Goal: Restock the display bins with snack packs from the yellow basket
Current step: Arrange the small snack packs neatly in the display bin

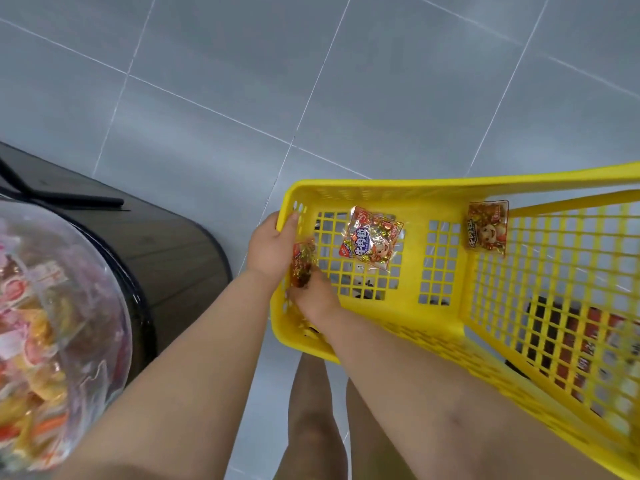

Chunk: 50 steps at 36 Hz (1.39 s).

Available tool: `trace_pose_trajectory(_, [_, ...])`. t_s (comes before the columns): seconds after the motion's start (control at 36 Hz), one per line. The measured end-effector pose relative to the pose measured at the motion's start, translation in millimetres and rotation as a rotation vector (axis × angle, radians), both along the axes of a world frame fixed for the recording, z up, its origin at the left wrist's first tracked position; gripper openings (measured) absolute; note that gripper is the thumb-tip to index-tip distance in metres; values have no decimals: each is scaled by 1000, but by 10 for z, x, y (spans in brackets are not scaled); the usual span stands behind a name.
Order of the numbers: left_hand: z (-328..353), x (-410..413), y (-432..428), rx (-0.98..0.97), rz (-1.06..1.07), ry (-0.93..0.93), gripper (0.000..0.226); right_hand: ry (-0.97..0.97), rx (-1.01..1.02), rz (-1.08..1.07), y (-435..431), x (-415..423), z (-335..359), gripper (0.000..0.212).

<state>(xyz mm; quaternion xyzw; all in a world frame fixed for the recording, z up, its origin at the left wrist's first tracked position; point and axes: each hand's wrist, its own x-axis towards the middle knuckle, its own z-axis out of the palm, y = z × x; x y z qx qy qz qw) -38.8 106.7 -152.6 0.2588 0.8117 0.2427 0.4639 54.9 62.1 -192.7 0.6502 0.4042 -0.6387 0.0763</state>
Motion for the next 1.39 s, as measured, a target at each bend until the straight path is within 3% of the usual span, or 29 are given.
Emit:
trace_pose_trajectory(0.31, [67,10,9,0,32,-12,23,80,96,130,38,401,-46,37])
trace_pose_trajectory(0.44, [160,54,24,-39,-6,38,16,91,31,-206,225,765,122,41])
trace_pose_trajectory(0.56, [284,139,-60,177,16,461,27,195,-69,-531,451,1159,345,33])
trace_pose_trajectory(0.61, [374,263,-70,274,19,506,20,348,-182,-629,542,1348,462,30])
trace_pose_trajectory(0.69, [439,518,-81,298,-68,270,11,566,-395,-670,636,1547,620,26])
trace_pose_trajectory(0.75, [466,675,-81,207,-32,29,32,648,-477,-657,666,1619,653,28])
trace_pose_trajectory(0.81, [464,772,-58,27,158,-280,65,691,-518,-640,691,1666,628,30])
trace_pose_trajectory(0.86, [416,800,-51,-152,305,-476,88,690,-538,-611,719,1705,555,32])
trace_pose_trajectory(0.89, [381,795,-53,-198,347,-551,87,680,-555,-595,730,1712,516,34])
trace_pose_trajectory(0.94, [298,780,-62,-216,382,-621,59,661,-571,-569,751,1715,419,30])
trace_pose_trajectory(1.0, [232,765,-72,-232,349,-506,35,560,-523,-617,788,1678,279,22])
trace_pose_trajectory(1.06, [154,748,-77,-238,313,-362,22,227,-348,-541,841,1605,78,19])
trace_pose_trajectory(1.11, [91,734,-73,-224,309,-276,13,-195,-150,-168,899,1527,-105,15])
trace_pose_trajectory(1.17, [34,718,-75,-217,304,-200,13,-315,-89,-140,919,1471,-266,11])
trace_pose_trajectory(1.28, [-16,669,-102,-209,215,-97,33,-300,-132,-262,942,1304,-460,75])
trace_pose_trajectory(1.39, [-81,624,-165,-179,150,-74,27,-392,-120,-341,966,1161,-593,85])
